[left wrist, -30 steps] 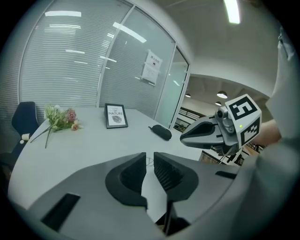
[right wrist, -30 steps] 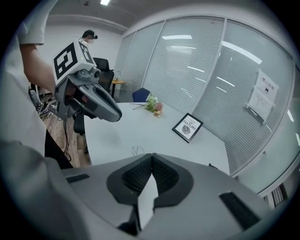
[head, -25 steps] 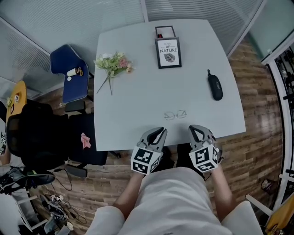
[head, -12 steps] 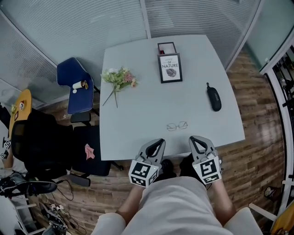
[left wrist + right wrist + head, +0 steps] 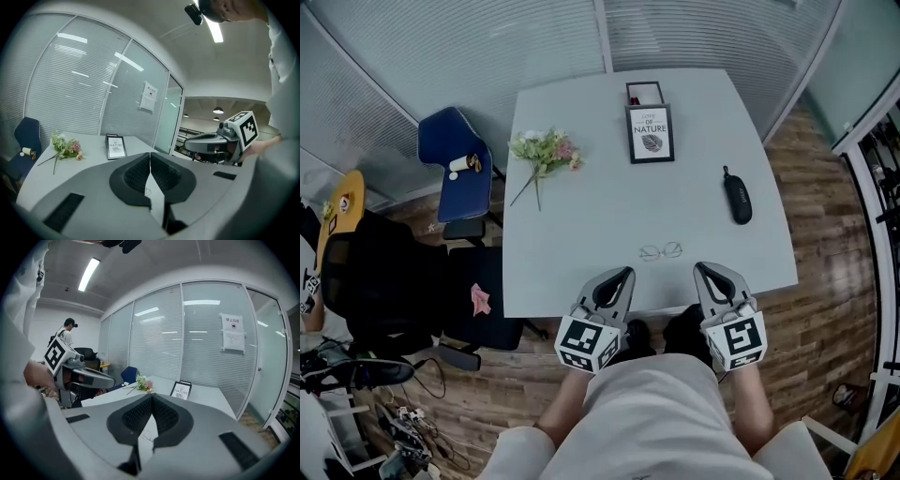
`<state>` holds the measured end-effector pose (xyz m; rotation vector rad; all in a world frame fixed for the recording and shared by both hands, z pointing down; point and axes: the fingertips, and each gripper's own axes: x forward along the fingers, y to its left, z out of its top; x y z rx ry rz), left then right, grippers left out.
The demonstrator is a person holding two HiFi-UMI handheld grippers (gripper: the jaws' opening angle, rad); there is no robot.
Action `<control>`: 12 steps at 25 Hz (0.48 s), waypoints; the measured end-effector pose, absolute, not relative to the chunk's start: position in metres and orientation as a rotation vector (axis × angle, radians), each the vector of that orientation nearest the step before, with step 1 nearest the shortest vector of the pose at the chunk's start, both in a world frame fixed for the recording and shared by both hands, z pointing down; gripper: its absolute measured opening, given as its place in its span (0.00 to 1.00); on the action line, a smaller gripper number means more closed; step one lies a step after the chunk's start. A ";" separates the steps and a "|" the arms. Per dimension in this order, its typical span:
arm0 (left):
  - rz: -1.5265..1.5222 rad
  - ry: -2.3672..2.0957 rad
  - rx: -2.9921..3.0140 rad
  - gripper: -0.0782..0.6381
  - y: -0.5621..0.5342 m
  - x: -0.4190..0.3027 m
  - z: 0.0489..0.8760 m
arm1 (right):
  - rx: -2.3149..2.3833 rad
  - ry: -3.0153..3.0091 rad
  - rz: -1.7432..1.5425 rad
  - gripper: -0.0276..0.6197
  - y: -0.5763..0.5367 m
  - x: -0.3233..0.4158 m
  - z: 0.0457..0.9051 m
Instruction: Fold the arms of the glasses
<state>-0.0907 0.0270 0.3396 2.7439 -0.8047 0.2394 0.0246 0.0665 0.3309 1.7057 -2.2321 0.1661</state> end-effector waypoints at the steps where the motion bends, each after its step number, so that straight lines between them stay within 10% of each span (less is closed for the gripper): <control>1: 0.232 -0.807 2.741 0.14 0.025 -0.091 0.338 | 1.713 -2.232 0.156 0.05 0.065 0.024 0.328; 12: 0.224 -0.814 2.737 0.14 0.023 -0.087 0.336 | 1.719 -2.241 0.161 0.05 0.067 0.019 0.328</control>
